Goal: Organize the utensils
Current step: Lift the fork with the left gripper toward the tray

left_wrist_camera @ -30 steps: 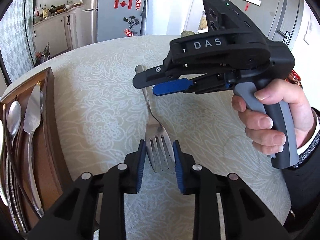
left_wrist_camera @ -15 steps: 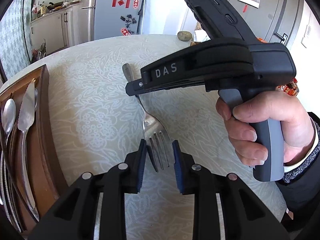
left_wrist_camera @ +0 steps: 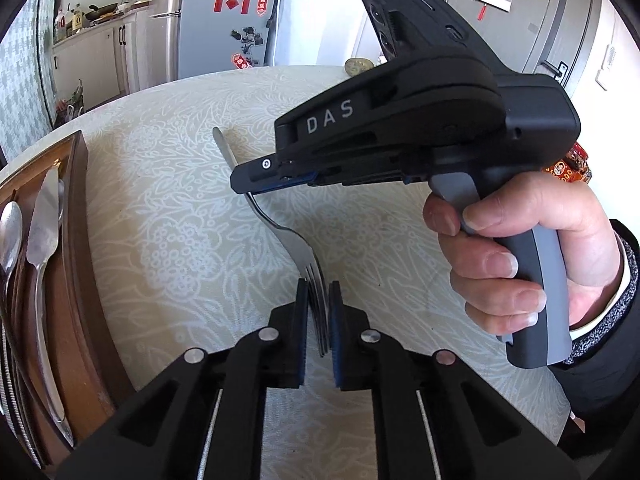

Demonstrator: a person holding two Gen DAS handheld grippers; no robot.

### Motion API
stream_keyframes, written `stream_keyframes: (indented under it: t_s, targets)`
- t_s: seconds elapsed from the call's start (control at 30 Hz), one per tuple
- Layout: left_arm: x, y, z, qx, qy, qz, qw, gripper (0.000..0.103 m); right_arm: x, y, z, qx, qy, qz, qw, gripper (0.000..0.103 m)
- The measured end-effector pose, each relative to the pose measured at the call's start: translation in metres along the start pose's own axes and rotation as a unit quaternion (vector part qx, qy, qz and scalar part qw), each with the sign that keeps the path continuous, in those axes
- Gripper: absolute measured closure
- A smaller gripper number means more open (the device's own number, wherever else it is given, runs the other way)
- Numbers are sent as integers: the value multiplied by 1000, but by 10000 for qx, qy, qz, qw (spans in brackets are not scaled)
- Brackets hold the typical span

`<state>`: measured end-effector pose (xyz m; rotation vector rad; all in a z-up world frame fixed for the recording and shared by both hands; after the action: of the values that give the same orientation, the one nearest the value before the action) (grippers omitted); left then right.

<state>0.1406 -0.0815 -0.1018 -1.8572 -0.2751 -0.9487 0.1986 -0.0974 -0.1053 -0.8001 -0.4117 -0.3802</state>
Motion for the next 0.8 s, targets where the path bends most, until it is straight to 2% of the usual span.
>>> stream_keyframes:
  t_s: [0.2,0.23,0.37,0.53,0.6,0.67,0.73,0.8]
  targets:
    - [1,-8,1,104,101,-105,9998,98,2,-5,3,-34,-32,-42,10000,96]
    - [3,-11,3,145,145,-145,9997,98,2,-7,6,-33,-61,-59,10000,103]
    - [4,-23,11,161,76,-230,9996,100,6,-12,28,-5,-294,-163,9994,103]
    - [-3,-33,20,188,13,-262,9995,100,0,-4,40,-237,-454,-13,9987,103]
    - [-4,-37,20,135,-3,-309,9994,100,-2,-3,34,-500,-401,20,9979,99]
    - [-3,-40,18,139,70,-343,9993,100,-5,1,28,-717,-360,108,9967,90]
    - [-5,-39,14,233,222,-331,9989,100,-7,3,28,-696,-341,176,9968,89]
    - [-7,-37,11,238,293,-305,9988,100,-7,3,28,-614,-246,207,9976,66]
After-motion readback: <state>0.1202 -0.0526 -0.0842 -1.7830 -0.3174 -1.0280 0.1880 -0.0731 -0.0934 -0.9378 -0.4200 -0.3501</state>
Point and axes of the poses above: each gripper's, at about its wrist camera, not at the fingertips, and y roughly the way its jaws point, z to its left, x to its top, the point moved 7 cm from there along y, roughly the way its jaws point, and after that the axes turned 8 degrees about -z, right-handed, at the moved point
